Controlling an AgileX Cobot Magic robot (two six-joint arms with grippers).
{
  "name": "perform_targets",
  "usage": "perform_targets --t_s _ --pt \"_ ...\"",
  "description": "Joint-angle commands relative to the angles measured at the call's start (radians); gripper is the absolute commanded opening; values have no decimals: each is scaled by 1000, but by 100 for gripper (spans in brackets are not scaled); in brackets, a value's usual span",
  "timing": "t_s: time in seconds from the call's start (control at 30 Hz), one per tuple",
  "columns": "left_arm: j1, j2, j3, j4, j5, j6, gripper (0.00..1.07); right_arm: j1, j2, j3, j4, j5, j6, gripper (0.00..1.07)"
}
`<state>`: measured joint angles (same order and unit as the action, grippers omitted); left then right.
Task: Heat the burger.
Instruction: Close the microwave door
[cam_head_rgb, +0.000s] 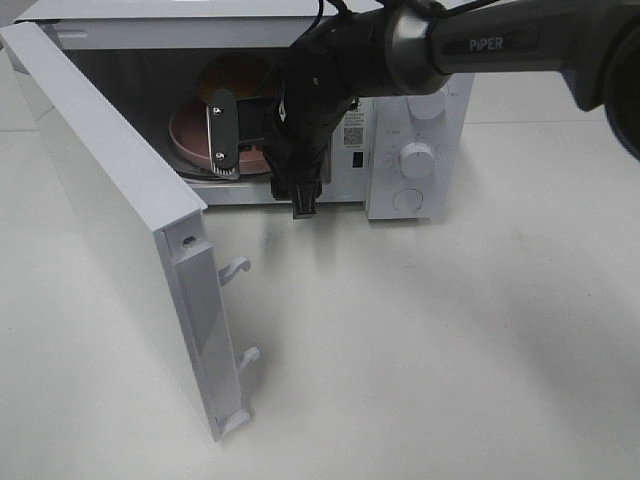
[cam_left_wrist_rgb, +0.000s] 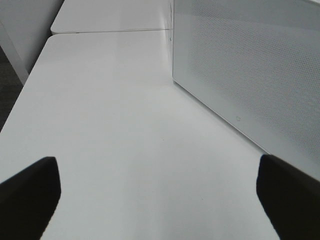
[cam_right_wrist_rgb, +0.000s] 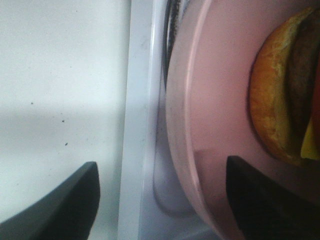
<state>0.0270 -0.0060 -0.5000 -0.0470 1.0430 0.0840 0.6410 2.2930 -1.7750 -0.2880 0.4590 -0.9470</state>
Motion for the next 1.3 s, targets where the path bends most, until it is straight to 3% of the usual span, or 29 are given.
perform_targets --t_s 0.03,1.3 --pt "1 -18 2 3 -3 -3 100 2 -59 71 -9 -44 -12 74" --pt "1 -18 2 3 -3 -3 100 1 -521 552 -28 -66 11 74"
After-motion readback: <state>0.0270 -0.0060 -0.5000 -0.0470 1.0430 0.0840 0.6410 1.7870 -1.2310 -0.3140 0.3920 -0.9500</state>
